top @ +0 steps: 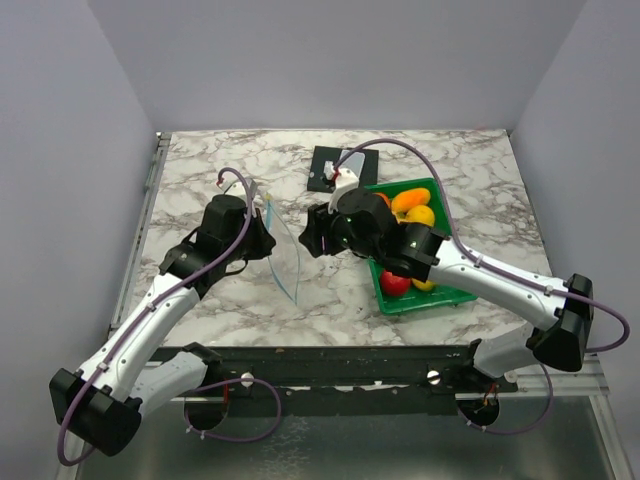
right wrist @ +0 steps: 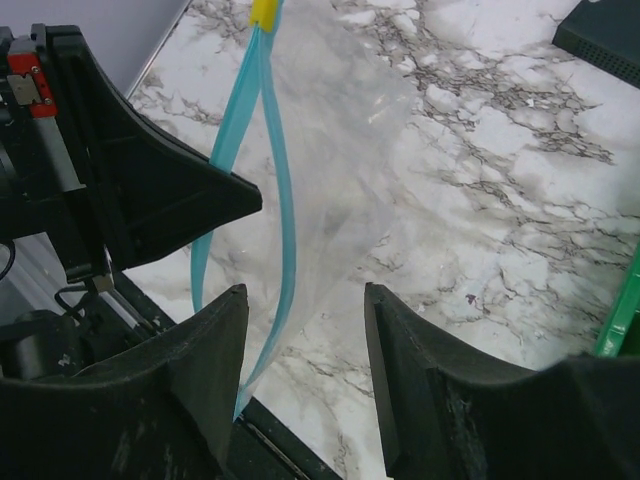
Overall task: Place the food in the zip-top bag and seal the zipper
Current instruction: Open the zipper of the food storage bag at the center of the board.
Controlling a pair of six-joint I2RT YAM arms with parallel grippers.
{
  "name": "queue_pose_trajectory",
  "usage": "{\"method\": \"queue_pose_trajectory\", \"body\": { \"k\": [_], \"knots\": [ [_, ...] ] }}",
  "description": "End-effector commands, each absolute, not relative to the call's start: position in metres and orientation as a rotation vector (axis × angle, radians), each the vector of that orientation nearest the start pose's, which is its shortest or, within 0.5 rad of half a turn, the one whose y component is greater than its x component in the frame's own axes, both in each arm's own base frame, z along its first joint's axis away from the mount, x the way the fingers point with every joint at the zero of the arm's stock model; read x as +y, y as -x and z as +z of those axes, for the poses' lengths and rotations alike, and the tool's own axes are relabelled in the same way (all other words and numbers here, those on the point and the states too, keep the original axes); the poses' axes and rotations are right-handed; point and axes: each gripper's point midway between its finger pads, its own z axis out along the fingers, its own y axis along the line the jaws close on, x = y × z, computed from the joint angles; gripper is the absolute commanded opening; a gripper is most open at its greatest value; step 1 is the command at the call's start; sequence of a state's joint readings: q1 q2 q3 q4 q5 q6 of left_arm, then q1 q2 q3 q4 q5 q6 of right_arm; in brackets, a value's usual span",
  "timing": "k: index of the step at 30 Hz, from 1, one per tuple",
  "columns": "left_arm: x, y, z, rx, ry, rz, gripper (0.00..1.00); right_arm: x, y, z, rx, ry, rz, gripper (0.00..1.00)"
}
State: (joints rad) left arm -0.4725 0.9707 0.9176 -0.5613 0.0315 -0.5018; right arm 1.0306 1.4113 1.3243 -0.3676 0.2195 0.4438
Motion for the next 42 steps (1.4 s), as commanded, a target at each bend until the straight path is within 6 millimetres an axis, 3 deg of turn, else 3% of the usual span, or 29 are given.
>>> {"method": "queue_pose_trajectory", "body": {
  "k": [1,7,18,23,30,37,42],
  "knots": [
    [-0.161,-0.265,0.215,2.203,0.053,-0.555,0.00,0.377,-0.239,0.262,2.051,0.494,0.681,0.56],
    [-0.162,-0.263,0.213,2.204,0.053,-0.552,0.00,0.390,-0.239,0.248,2.072,0.515,0.633,0.56],
    [-0.163,-0.259,0.211,2.207,0.045,-0.559,0.00,0.397,-0.248,0.214,2.126,0.526,0.482,0.55],
    [-0.165,-0.257,0.209,2.216,0.037,-0.568,0.00,0.397,-0.253,0.207,2.133,0.517,0.437,0.41],
    [-0.164,-0.253,0.203,2.235,0.029,-0.562,0.00,0.400,-0.257,0.210,2.123,0.505,0.426,0.02],
    [-0.162,-0.249,0.199,2.263,0.017,-0.545,0.00,0.400,-0.262,0.216,2.099,0.483,0.396,0.01],
    [-0.158,-0.247,0.199,2.274,0.014,-0.526,0.10,0.401,-0.266,0.216,2.091,0.477,0.370,0.00]
  ]
}}
